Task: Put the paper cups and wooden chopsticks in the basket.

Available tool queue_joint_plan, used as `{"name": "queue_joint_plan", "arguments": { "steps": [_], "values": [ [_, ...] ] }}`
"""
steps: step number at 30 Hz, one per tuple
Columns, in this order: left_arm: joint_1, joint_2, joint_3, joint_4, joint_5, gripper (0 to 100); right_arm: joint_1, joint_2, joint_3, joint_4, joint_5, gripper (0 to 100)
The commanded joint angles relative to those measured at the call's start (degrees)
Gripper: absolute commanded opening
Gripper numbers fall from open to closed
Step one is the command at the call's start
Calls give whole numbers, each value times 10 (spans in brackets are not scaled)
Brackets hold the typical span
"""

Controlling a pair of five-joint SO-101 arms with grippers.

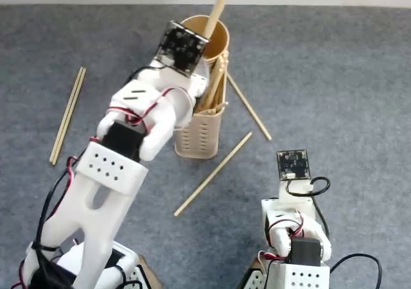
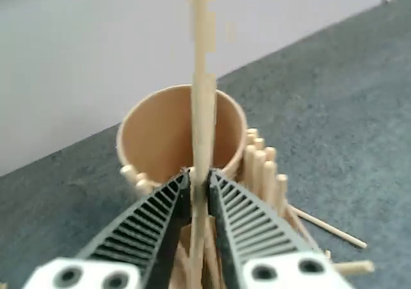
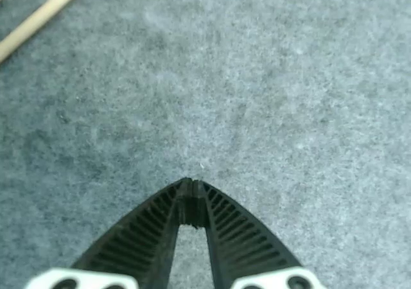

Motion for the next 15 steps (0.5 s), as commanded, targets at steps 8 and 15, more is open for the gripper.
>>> {"name": "queue_joint_plan", "arguments": {
  "steps": [8, 15],
  "values": [
    [-60, -120, -1, 53, 7, 91, 4, -7, 87, 4, 1, 6],
    [-284, -80, -37, 78, -16, 89, 4, -7, 87, 4, 1, 6]
  ]
}}
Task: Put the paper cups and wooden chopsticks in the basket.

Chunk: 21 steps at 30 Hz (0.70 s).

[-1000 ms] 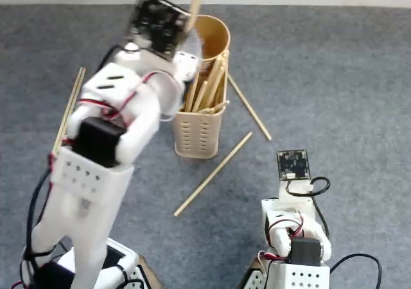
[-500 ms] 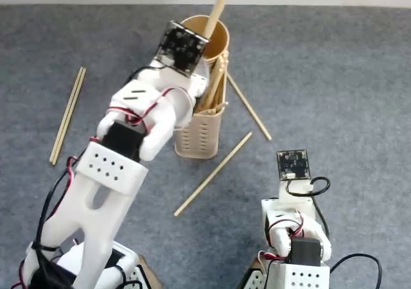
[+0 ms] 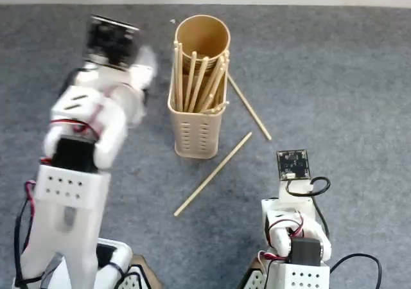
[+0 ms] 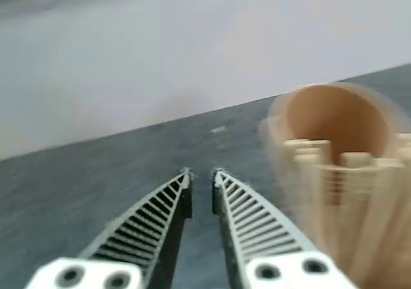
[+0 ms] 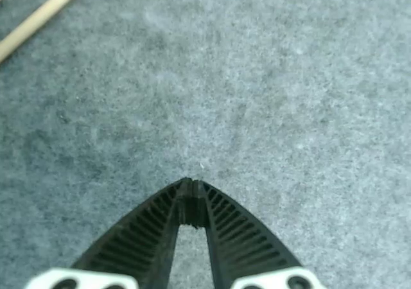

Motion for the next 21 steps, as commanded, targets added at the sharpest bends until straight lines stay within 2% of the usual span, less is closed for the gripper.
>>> {"name": "queue_joint_plan", "arguments": {
  "steps": [1, 4, 9, 12, 16, 21],
  "values": [
    [-137, 57, -41, 20, -25, 89, 4, -7, 87, 4, 1, 6],
    [-216, 175, -84, 69, -58, 91, 4, -7, 87, 4, 1, 6],
    [-278, 393, -218, 217, -125, 117, 4, -7, 87, 4, 1, 6],
    [-297, 509, -325, 305, -135, 177, 4, -7, 87, 4, 1, 6],
    [-305, 642, -468, 391, -197, 177, 4, -7, 87, 4, 1, 6],
    [-303, 793, -619, 467, -236, 178, 4, -7, 87, 4, 1, 6]
  ]
}}
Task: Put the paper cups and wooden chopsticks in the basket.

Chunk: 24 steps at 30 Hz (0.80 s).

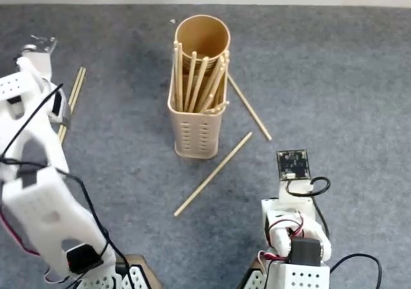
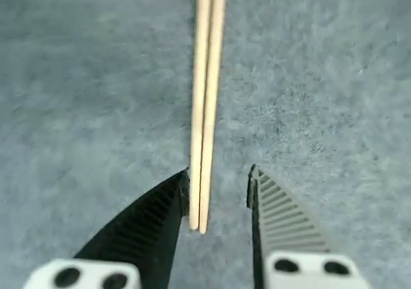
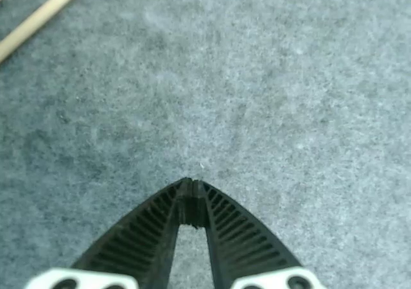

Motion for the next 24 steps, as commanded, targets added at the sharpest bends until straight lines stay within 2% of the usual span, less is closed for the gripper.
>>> {"name": "queue_joint_plan", "arguments": {
  "steps": [1, 7, 12, 19, 24],
  "values": [
    [-1, 89, -125, 47, -24, 178, 4, -7, 87, 4, 1, 6],
    [-4, 233, -301, 112, -47, 175, 4, -7, 87, 4, 1, 6],
    [-22, 311, -409, 118, -44, 175, 4, -7, 87, 4, 1, 6],
    [-32, 356, -421, 118, -46, 165, 4, -7, 87, 4, 1, 6],
    [-11, 372, -418, 125, -60, 39, 4, -7, 87, 4, 1, 6]
  ]
}}
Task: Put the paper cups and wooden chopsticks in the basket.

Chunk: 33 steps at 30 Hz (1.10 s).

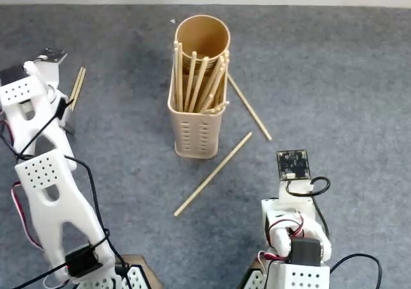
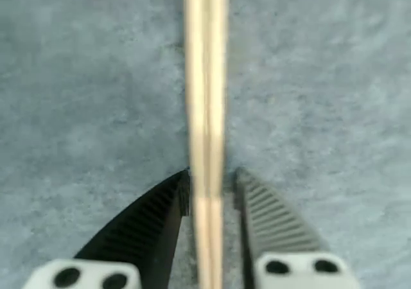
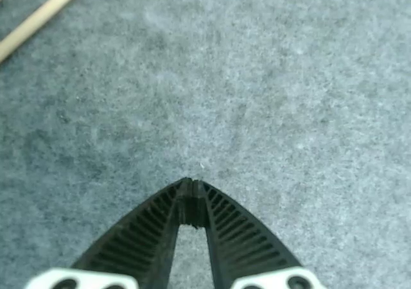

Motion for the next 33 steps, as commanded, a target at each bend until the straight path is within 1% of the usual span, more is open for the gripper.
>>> {"name": "queue_joint_plan", "arguments": {
  "steps": [1, 2, 6, 9, 14, 17, 19, 28, 32, 33],
  "values": [
    [13, 7, -4, 12, -25, 14, 4, -7, 87, 4, 1, 6],
    [20, 5, -3, 16, -28, 2, 4, -7, 87, 4, 1, 6],
    [38, -1, -7, 18, -28, 5, 4, -7, 87, 4, 1, 6],
    [51, -36, -3, 18, -26, 5, 4, -7, 87, 4, 1, 6],
    [78, -139, -2, 18, 4, 4, 4, -7, 87, 4, 1, 6],
    [101, -225, 23, 19, 35, 4, 4, -7, 87, 4, 1, 6],
    [122, -297, 72, 19, 56, 4, 4, -7, 87, 4, 1, 6],
    [257, -725, 416, 17, 152, 4, 4, -7, 87, 4, 1, 6],
    [311, -895, 536, 14, 176, 4, 4, -7, 87, 4, 1, 6],
    [323, -931, 567, 0, 180, 4, 4, -7, 87, 4, 1, 6]
  ]
}}
